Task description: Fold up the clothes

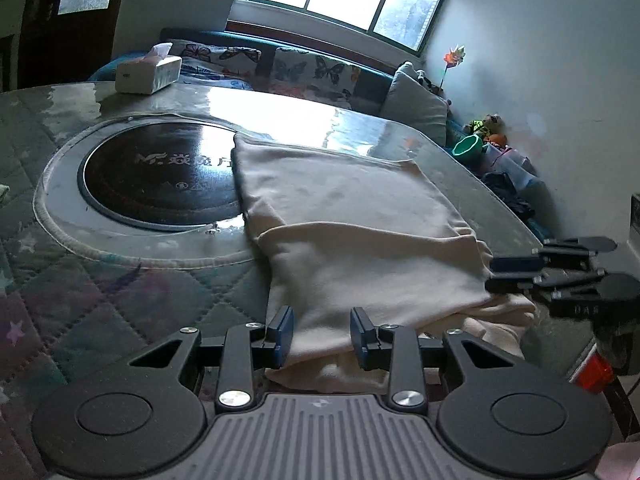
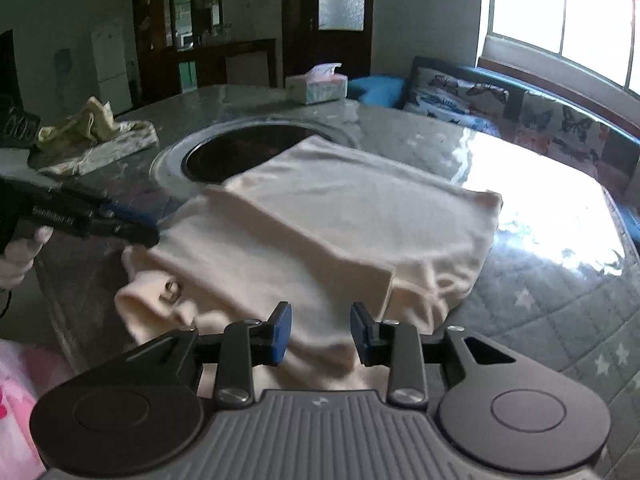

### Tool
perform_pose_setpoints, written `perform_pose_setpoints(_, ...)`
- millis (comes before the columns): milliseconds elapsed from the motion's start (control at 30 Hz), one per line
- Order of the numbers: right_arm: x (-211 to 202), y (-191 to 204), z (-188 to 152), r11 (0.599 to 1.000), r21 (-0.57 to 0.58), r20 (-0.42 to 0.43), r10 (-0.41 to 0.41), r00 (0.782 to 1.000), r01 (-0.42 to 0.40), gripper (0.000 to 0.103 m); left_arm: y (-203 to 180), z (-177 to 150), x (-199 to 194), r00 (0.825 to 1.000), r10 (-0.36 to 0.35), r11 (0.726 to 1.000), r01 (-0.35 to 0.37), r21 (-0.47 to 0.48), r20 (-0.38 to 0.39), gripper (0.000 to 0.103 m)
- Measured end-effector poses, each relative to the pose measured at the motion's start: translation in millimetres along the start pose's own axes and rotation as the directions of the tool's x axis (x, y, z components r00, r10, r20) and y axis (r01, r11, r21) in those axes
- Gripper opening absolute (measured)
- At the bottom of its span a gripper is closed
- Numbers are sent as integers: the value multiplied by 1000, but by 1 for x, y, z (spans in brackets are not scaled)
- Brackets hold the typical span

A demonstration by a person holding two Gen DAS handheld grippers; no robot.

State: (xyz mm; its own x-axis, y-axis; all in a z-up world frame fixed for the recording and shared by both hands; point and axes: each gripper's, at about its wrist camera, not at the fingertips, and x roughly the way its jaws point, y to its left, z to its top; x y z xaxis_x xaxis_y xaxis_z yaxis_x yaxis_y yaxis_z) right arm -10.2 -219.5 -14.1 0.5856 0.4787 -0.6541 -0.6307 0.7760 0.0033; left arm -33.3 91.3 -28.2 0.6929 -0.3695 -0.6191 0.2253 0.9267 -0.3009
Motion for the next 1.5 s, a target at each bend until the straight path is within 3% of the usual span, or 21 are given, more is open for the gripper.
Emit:
perform_pose_setpoints(200, 21, -13, 17, 1000, 31, 29, -6, 1000, 5, 32, 3, 2, 2, 1000, -6, 1000, 6, 0, -1, 35)
perform_pose_setpoints(300, 38, -21, 15, 999, 40, -5, -22, 1000, 22, 33, 5, 2, 1, 1000, -8, 1000, 8, 4, -4, 35)
perform_pose_setpoints(467, 27, -21, 13, 999, 38, 12, -12, 1000, 11, 32, -6, 4, -10, 999, -39, 995, 39, 89, 5, 37)
perform_pose_setpoints(600, 14, -10, 7, 1000, -14, 3, 19, 1000, -19, 32, -26, -2, -16, 996, -88, 978, 89, 187, -11, 55)
perform_pose_setpoints(800, 13, 1, -9, 999, -44, -36, 10, 999, -12, 34, -54, -19, -13, 994, -94, 917, 107, 383, -55, 56)
perform_pose_setpoints(1033, -2, 1, -10, 999, -46, -21, 1, 1000, -2, 40, -56, -28, -16, 996, -72, 870, 90, 485, -55, 58)
perform_pose_setpoints(1200, -12, 4, -13, 998, -68, -28, -10, 1000, 8, 46, -65, -42, -11, 999, -27, 795, 32, 605, -17, 58)
perform_pose_setpoints(1300, -18, 7, -14, 996, -87, -31, -16, 999, 13, 48, -72, -49, -3, 1000, -15, 754, 0, 657, 16, 49)
perform_pose_setpoints(1367, -23, 10, -16, 995, -103, -34, -21, 999, 17, 48, -74, -52, 2, 999, -19, 741, -6, 672, 30, 44)
perform_pose_setpoints(1467, -29, 13, -18, 990, -137, -48, -38, 998, 31, 55, -76, -53, 6, 998, -38, 724, -9, 690, 53, 31)
perform_pose_setpoints(1500, -30, 15, -20, 987, -155, -53, -44, 998, 35, 55, -76, -52, 7, 998, -40, 719, -11, 695, 57, 22)
